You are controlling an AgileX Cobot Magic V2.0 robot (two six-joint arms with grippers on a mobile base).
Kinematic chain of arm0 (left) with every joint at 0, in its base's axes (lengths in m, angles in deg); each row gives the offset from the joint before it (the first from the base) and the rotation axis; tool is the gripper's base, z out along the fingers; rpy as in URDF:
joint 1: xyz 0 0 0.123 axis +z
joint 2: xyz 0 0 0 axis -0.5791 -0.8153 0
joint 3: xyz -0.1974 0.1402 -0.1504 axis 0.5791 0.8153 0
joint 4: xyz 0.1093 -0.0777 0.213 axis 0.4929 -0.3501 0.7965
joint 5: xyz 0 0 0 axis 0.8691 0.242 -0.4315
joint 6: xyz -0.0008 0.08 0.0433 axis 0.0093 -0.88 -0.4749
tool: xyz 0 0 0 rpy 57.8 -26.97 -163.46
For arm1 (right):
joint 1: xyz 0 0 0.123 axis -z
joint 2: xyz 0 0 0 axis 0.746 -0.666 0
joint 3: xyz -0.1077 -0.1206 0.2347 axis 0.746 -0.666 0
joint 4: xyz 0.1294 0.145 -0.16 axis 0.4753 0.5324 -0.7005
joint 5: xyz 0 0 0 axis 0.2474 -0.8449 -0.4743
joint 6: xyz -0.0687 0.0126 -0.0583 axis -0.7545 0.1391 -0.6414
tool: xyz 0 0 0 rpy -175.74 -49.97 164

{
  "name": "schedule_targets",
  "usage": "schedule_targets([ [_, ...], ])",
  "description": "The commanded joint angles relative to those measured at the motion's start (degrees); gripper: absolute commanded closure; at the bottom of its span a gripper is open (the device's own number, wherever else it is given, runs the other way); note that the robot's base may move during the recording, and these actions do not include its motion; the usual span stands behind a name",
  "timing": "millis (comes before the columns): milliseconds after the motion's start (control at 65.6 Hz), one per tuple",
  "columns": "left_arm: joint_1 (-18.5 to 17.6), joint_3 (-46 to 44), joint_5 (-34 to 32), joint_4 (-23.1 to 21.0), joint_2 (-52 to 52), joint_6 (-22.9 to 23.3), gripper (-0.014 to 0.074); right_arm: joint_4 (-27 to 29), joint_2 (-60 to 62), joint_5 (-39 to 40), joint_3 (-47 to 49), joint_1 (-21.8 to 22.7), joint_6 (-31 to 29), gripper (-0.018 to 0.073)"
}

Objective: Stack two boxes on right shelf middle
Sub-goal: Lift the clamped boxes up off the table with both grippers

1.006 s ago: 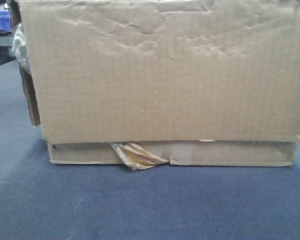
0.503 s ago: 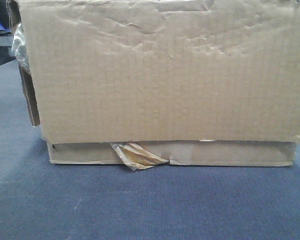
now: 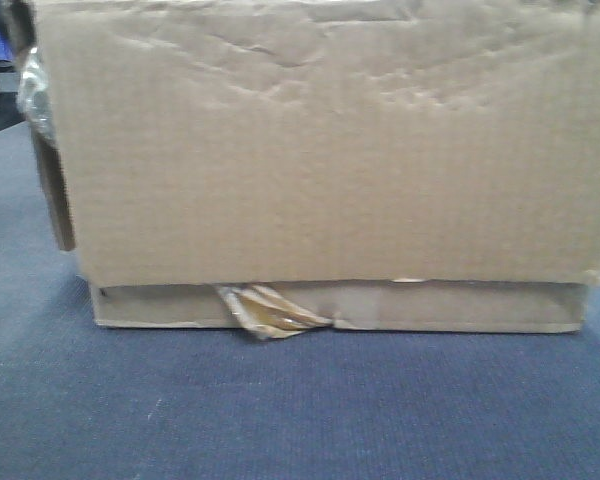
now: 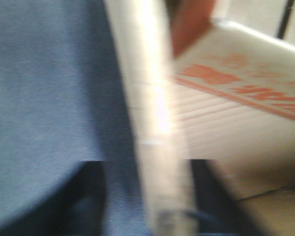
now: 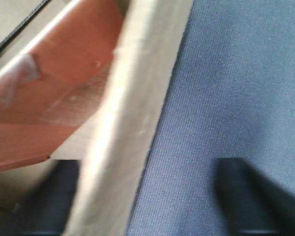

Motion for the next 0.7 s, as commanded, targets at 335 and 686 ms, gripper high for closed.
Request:
schedule_targets([
  [335, -0.04, -0.13, 0.21, 1.09, 1.01, 0.54, 0.0708, -0.10, 0.90, -0.06, 0.51, -0.09, -0.61, 0.0711],
  [686, -0.04, -6.18, 0.21, 1.70, 6.49, 0.54, 0.0708, -0.10, 9.38, 3.90, 1.83, -0.09, 0.39, 0.0711],
])
